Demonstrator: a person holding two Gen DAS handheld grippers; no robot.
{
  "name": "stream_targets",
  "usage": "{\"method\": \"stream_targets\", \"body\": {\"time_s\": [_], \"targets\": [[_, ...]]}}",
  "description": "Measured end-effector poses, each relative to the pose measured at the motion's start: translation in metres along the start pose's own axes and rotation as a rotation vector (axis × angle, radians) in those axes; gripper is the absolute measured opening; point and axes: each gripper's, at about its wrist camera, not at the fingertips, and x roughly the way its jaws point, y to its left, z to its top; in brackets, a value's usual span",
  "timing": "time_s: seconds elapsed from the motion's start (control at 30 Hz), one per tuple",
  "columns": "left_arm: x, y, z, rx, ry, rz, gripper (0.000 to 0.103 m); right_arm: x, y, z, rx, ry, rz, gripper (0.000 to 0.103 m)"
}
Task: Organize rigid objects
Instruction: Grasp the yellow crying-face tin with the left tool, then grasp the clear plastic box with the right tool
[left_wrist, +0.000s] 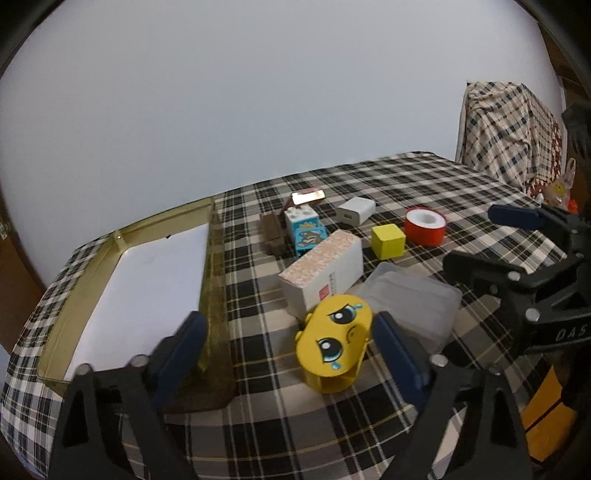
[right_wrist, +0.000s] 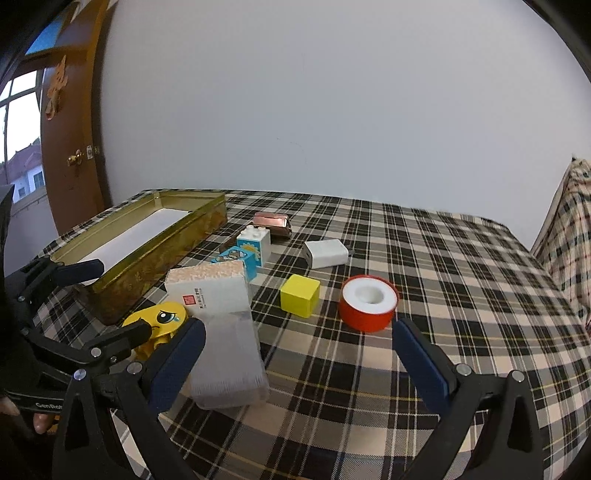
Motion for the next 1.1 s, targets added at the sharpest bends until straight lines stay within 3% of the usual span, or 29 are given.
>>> {"method": "stream_targets", "body": {"time_s": [0.13, 0.3, 0.43, 0.47, 0.5, 0.63, 0.87, 1.03, 1.1], "targets": [[0.0, -0.015, -0.003, 0.069, -0.003, -0.007, 0.081, 0.001, -0.003, -0.003, 0.011, 0.004, 0.007, 0.102], [0.018, -0.013, -0.005, 0.039, 0.073, -0.061, 0.078, -0.001, -0.004, -0.004, 0.015, 0.002, 0.017, 0.102], [0.028, 0.0, -0.006, -0.029, 0.125, -0.137, 0.06, 0.0, 0.0, -0.004, 0.003, 0.004, 0.04, 0.102], [0.029, 0.0, -0.007, -0.031, 0.129, -0.152, 0.045, 0.001, 0.002, -0.004, 0.0, 0.006, 0.042, 0.102], [0.031, 0.0, -0.008, -0.035, 0.139, -0.172, 0.043, 0.002, 0.003, -0.004, -0.005, 0.008, 0.045, 0.102], [0.029, 0.008, -0.01, -0.073, 0.122, -0.204, 0.043, 0.008, 0.007, -0.004, -0.01, 0.018, 0.072, 0.102], [0.019, 0.012, -0.011, -0.071, 0.051, -0.128, 0.043, 0.02, 0.013, 0.0, -0.039, 0.055, 0.114, 0.102], [0.02, 0.024, -0.011, -0.117, 0.052, -0.114, 0.043, 0.029, 0.022, -0.002, -0.087, 0.105, 0.159, 0.088], [0.025, 0.028, -0.011, -0.143, 0.077, -0.122, 0.043, 0.031, 0.025, -0.003, -0.104, 0.116, 0.169, 0.088]]}}
